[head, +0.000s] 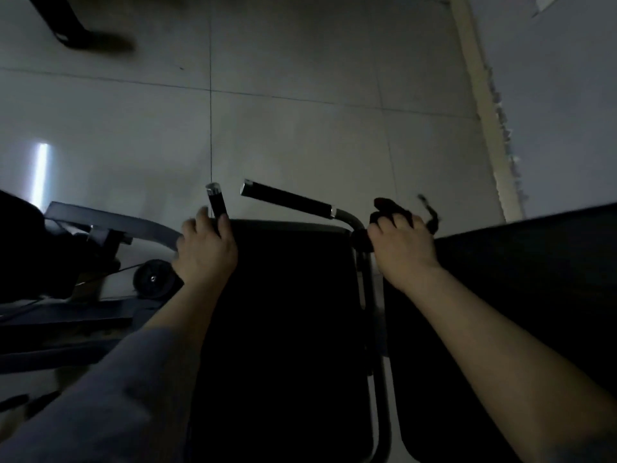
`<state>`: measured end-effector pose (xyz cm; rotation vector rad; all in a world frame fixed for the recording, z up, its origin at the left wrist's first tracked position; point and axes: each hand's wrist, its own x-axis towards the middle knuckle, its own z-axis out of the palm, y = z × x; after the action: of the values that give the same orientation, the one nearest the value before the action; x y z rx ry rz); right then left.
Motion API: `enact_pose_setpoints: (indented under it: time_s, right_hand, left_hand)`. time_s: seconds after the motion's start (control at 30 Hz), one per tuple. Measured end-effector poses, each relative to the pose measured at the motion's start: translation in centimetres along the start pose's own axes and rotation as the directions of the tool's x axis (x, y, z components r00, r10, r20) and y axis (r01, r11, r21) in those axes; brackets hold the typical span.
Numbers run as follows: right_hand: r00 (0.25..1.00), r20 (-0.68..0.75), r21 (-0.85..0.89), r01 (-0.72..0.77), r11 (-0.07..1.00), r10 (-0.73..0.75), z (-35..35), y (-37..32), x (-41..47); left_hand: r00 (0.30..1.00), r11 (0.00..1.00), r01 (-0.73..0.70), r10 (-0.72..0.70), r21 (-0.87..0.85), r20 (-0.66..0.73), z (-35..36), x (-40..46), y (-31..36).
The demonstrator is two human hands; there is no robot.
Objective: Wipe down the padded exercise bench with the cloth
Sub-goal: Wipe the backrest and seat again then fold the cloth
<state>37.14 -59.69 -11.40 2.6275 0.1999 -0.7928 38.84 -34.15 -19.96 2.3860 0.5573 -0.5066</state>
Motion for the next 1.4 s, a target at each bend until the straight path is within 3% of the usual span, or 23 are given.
enact_pose_setpoints:
  time_s: [0.13, 0.23, 0.3, 0.37, 0.5, 0.73, 0.83, 0.87, 0.93, 0.97, 1.0, 1.1, 1.23, 1.33, 1.4]
  right_hand:
    - [0.974, -0.199, 0.322, 0.170, 0.932, -0.109, 0.2, 0.1, 7.6]
    - [0.944, -0.270, 0.561, 0.314, 0.766, -0.190, -0.2, -4.6, 14.7]
    - [0.914, -0.244, 0.559, 0.405, 0.723, -0.324, 0.3, -9.1, 17.8]
    - [0.920, -0.190, 0.538, 0.390, 0.747, -0.344, 1.4, -11.2, 18.8]
    - [0.912, -0.204, 0.487, 0.410, 0.771, -0.356, 2.8, -8.4, 19.5]
    - [0.956, -0.033, 0.521, 0.267, 0.811, -0.293, 4.4, -5.4, 18.7]
    - [0.978, 0.170, 0.460, 0.028, 0.888, -0.119, 6.8, -0.8, 17.5]
    - [0.959, 0.279, 0.431, -0.086, 0.898, -0.042, 8.2, 1.3, 17.1]
    - [0.830, 0.556, 0.371, -0.293, 0.881, 0.041, 9.9, 4.2, 16.4]
    - [0.763, 0.644, 0.371, -0.372, 0.851, 0.053, 10.2, 4.5, 16.6]
    - [0.748, 0.661, 0.417, -0.439, 0.796, 0.066, 10.4, 4.2, 17.1]
    - [0.851, 0.510, 0.639, -0.471, 0.608, 0.124, 8.6, 1.6, 19.4]
    - [0.965, 0.248, 0.755, -0.139, 0.641, -0.082, 2.3, -4.2, 20.8]
    - [0.954, 0.058, 0.788, 0.137, 0.600, -0.295, -0.7, -9.0, 21.1]
    - [0.943, 0.027, 0.831, 0.163, 0.532, -0.331, -0.9, -9.5, 21.0]
  left_hand:
    - [0.977, 0.983, 0.110, -0.080, 0.145, -0.195, 1.4, 0.7, 1.0]
    - [0.961, 0.964, 0.176, -0.124, 0.201, -0.247, 2.2, 1.3, 1.1]
    - [0.955, 0.958, 0.188, -0.127, 0.217, -0.268, 2.5, 1.6, 1.1]
    - [0.954, 0.952, 0.187, -0.117, 0.243, -0.276, 2.7, 1.7, 1.2]
    - [0.954, 0.948, 0.229, -0.174, 0.222, -0.244, 2.3, 1.6, 1.7]
    - [0.953, 0.953, 0.234, -0.185, 0.195, -0.239, 2.5, 1.6, 1.7]
    - [0.955, 0.958, 0.218, -0.170, 0.187, -0.242, 2.5, 1.5, 1.7]
    - [0.957, 0.960, 0.209, -0.161, 0.185, -0.241, 2.5, 1.5, 1.7]
    - [0.958, 0.961, 0.199, -0.149, 0.191, -0.246, 2.5, 1.6, 1.7]
    - [0.957, 0.960, 0.203, -0.152, 0.196, -0.245, 2.5, 1.6, 1.6]
    - [0.957, 0.957, 0.208, -0.157, 0.202, -0.243, 2.5, 1.6, 1.6]
    - [0.956, 0.957, 0.203, -0.147, 0.208, -0.256, 2.6, 1.6, 1.6]
    - [0.957, 0.948, 0.223, -0.168, 0.226, -0.239, 2.7, 1.7, 1.5]
    - [0.953, 0.946, 0.235, -0.179, 0.222, -0.245, 2.6, 1.6, 1.4]
    - [0.952, 0.950, 0.224, -0.166, 0.217, -0.259, 2.5, 1.5, 1.6]
